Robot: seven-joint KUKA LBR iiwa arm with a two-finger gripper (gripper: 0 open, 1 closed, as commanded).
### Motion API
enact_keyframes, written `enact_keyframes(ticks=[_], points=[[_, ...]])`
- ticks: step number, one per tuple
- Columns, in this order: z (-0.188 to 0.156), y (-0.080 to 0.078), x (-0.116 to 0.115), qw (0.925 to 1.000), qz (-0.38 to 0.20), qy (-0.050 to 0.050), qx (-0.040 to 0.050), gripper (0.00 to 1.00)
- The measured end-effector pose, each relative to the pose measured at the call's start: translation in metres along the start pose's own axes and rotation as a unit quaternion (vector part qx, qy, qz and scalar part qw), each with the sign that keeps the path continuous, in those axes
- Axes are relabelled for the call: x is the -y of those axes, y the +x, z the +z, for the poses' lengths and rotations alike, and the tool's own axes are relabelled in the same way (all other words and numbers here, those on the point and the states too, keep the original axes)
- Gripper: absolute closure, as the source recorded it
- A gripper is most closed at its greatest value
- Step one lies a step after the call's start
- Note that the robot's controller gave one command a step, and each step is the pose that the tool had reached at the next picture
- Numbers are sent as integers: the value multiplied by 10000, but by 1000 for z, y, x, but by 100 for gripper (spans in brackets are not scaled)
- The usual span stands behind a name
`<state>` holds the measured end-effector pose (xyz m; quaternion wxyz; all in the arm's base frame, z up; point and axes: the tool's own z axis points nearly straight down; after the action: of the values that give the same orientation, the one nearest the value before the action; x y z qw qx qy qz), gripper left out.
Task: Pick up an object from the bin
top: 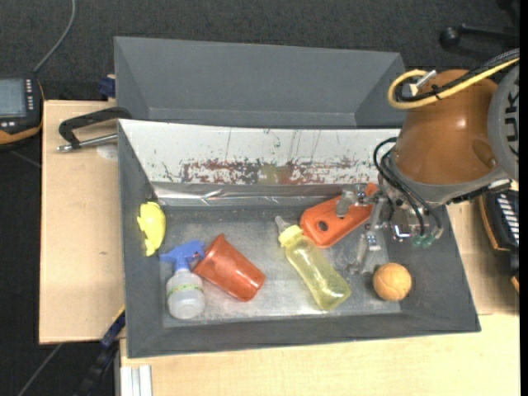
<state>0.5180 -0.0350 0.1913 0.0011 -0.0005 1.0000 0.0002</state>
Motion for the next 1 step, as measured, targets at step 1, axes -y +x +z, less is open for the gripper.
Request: enact_keyframes(ticks=[1], points=[[0,0,0,10000,0,0,0,0]])
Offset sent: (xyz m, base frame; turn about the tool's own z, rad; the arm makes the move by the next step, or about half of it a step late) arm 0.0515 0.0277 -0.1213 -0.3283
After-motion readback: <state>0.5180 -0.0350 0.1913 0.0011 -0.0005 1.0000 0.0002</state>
